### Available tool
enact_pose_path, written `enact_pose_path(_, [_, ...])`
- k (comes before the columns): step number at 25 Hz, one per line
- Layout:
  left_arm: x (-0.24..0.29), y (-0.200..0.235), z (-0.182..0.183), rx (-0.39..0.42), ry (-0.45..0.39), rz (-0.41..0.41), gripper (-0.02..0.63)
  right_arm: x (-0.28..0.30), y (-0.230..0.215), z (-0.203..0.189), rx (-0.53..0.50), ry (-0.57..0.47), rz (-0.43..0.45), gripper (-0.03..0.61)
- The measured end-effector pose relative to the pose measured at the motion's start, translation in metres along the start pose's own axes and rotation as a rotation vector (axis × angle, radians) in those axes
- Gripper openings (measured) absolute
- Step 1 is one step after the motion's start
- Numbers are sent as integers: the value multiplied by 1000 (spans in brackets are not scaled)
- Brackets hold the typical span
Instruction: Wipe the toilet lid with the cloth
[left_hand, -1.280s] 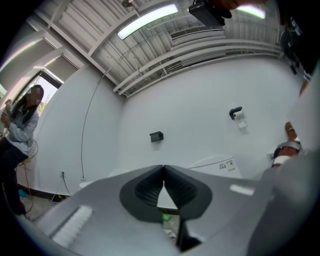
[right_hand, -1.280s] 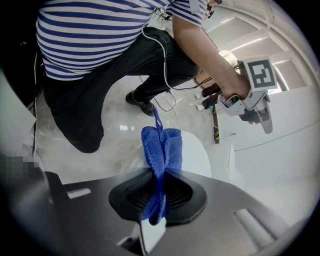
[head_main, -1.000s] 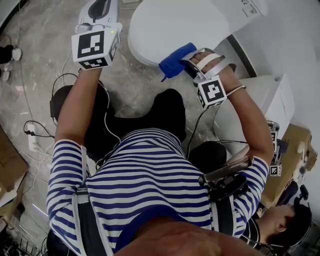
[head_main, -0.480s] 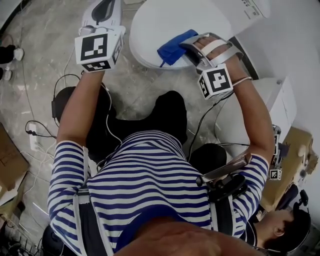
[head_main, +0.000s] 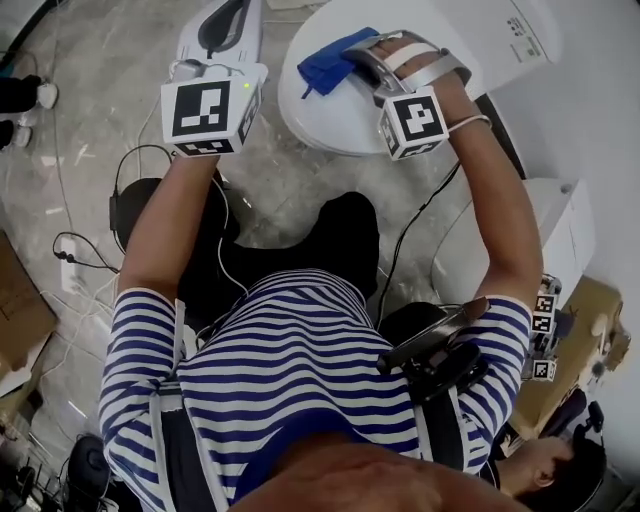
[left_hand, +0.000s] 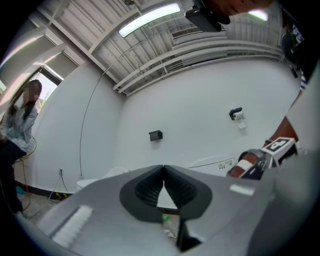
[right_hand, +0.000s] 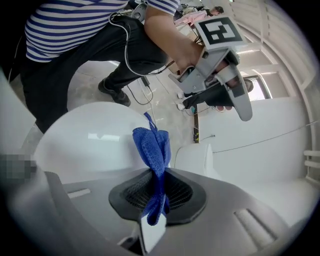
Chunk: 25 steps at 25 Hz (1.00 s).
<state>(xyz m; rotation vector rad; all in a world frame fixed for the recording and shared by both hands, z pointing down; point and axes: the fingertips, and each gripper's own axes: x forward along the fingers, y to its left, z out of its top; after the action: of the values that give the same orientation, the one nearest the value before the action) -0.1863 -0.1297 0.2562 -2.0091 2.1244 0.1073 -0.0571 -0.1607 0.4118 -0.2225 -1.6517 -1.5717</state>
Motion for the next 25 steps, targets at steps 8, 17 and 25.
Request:
enact_pose_path(8, [-5,21,-3,-5,5,29,3,58,-34,-9,-6,-35,5,49])
enact_pose_path(17, [-7,33,-4,-19,5,37,3,93,-34,-7,-17,-68,82,49])
enact_pose_path(25, [-9,30,-3,-20,-2,24,3,86,-28,-7,-22,-68,102,49])
